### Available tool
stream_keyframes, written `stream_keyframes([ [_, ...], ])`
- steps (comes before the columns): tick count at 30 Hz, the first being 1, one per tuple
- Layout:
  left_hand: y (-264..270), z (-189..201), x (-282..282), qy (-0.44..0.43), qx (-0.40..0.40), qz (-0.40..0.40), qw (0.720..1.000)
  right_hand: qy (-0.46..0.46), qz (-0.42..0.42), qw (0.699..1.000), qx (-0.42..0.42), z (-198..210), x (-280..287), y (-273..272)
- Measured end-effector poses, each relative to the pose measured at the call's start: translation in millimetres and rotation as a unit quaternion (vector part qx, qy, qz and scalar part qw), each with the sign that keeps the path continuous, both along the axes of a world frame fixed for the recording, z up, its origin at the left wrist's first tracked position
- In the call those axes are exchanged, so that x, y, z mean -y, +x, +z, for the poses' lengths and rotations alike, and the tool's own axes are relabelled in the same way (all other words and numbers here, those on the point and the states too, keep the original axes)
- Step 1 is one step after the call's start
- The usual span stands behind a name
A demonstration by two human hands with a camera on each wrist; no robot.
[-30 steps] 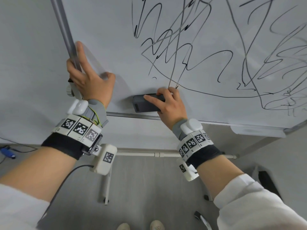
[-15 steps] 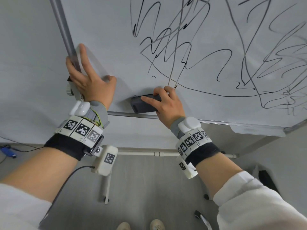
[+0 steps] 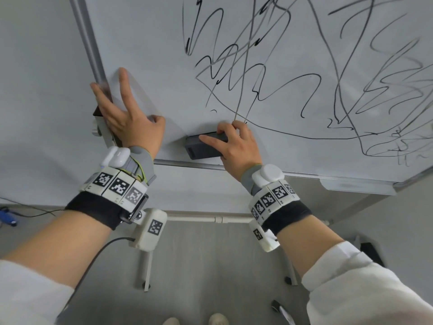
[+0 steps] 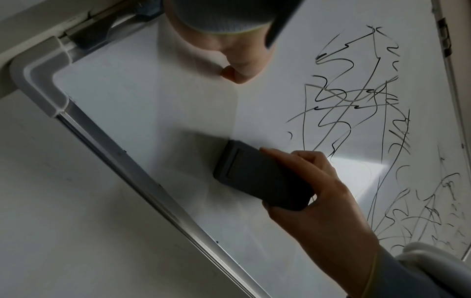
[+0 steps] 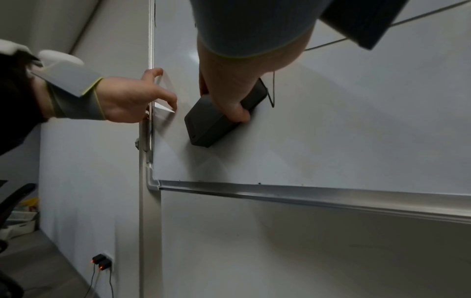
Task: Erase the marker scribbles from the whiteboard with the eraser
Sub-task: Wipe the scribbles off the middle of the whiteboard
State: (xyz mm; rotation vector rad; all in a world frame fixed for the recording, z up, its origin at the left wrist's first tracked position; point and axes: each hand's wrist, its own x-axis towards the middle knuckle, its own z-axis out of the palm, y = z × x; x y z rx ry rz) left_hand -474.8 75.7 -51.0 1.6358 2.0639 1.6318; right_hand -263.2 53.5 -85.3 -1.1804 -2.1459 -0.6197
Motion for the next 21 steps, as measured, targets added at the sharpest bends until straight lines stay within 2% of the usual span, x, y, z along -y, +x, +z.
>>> stream_keyframes([
  [5, 1, 0, 4, -0.005, -0.001, 0.002, 1.000, 0.015, 0.013, 1.000, -0.006, 9, -2, -13],
  [11, 5, 0, 2, -0.008, 0.005, 0.006, 1.000, -0.019, -0.018, 0.999, 0.034, -6, 6, 3],
  [21, 2, 0, 5, -0.003, 0.009, 0.005, 1.000, 0.001, -0.009, 1.000, 0.028, 9, 1, -20],
])
